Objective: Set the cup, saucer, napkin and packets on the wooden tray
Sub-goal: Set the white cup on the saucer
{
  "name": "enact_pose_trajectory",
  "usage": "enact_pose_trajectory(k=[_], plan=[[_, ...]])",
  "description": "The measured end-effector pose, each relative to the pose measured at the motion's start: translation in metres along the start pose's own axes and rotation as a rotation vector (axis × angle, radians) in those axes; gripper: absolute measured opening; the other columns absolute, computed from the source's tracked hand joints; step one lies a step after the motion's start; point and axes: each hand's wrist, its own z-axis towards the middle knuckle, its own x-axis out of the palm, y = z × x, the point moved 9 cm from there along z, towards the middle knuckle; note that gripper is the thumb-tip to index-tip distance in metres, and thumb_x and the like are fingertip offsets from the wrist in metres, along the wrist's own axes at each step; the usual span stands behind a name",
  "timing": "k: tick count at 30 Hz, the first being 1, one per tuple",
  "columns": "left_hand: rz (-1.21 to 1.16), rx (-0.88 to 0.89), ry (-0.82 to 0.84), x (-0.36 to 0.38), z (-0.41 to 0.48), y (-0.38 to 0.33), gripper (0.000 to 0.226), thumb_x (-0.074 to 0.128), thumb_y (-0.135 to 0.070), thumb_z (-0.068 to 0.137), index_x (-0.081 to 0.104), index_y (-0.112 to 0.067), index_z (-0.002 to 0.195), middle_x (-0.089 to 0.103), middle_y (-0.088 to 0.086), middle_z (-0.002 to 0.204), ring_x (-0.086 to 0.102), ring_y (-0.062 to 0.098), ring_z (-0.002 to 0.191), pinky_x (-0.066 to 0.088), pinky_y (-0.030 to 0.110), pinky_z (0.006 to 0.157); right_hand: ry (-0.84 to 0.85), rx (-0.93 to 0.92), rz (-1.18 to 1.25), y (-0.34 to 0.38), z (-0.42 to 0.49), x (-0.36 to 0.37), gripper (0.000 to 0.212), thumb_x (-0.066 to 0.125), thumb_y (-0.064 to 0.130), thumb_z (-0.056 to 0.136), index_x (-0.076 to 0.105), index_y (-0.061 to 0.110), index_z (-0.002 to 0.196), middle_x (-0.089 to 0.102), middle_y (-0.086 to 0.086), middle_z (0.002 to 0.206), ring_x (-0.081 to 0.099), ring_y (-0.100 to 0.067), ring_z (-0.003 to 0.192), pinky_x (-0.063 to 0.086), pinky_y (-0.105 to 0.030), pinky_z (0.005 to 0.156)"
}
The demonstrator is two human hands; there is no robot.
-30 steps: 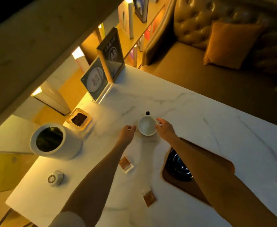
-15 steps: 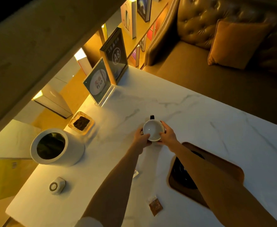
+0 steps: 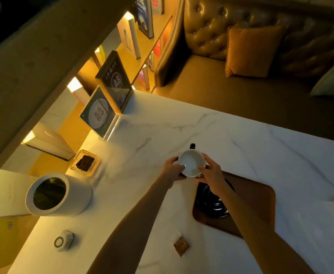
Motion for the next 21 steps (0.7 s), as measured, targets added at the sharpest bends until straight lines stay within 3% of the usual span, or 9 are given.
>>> enact_pose_trajectory(k=[3, 7, 10, 21], plan=[[0.019, -0.024, 0.068, 0.043, -0.016, 0.014, 0.053, 0.059, -0.001, 0.087, 0.046, -0.01, 0.137, 0.053, 0.02, 0.13, 0.061, 0.039, 0.108, 0.059, 0.047, 0.081, -0.037, 0.053, 0.104, -0.015, -0.02, -0.046, 0.051, 0.061, -0.002, 0.086, 0.063, 0.046, 0.101, 0.057, -0.01, 0.121, 0.055, -0.035, 0.112, 0.059, -0.053, 0.074], [0.061, -0.035, 0.142, 0.085, -0.033, 0.034, 0.052, 0.059, -0.001, 0.088, 0.046, -0.008, 0.138, 0.051, 0.019, 0.133, 0.056, 0.038, 0.116, 0.057, 0.05, 0.087, -0.093, 0.115, 0.188, -0.039, -0.042, -0.09, 0.049, 0.059, -0.004, 0.086, 0.062, 0.034, 0.117, 0.059, -0.003, 0.119, 0.054, -0.035, 0.114, 0.06, -0.049, 0.073], [0.067, -0.07, 0.141, 0.1, -0.042, 0.051, 0.051, 0.059, -0.001, 0.087, 0.048, -0.009, 0.136, 0.052, 0.015, 0.128, 0.056, 0.035, 0.113, 0.058, 0.048, 0.086, -0.103, 0.111, 0.199, -0.053, -0.057, -0.106, 0.047, 0.061, -0.001, 0.086, 0.063, 0.038, 0.112, 0.061, 0.001, 0.114, 0.055, -0.032, 0.111, 0.061, -0.043, 0.068], [0.104, -0.142, 0.1, 0.1, -0.049, 0.101, 0.051, 0.061, -0.005, 0.09, 0.043, -0.012, 0.137, 0.052, 0.017, 0.13, 0.059, 0.035, 0.114, 0.059, 0.047, 0.085, -0.111, 0.166, 0.217, -0.092, -0.073, -0.115, 0.053, 0.061, -0.001, 0.086, 0.055, 0.029, 0.129, 0.055, -0.008, 0.127, 0.05, -0.033, 0.117, 0.061, -0.038, 0.064]])
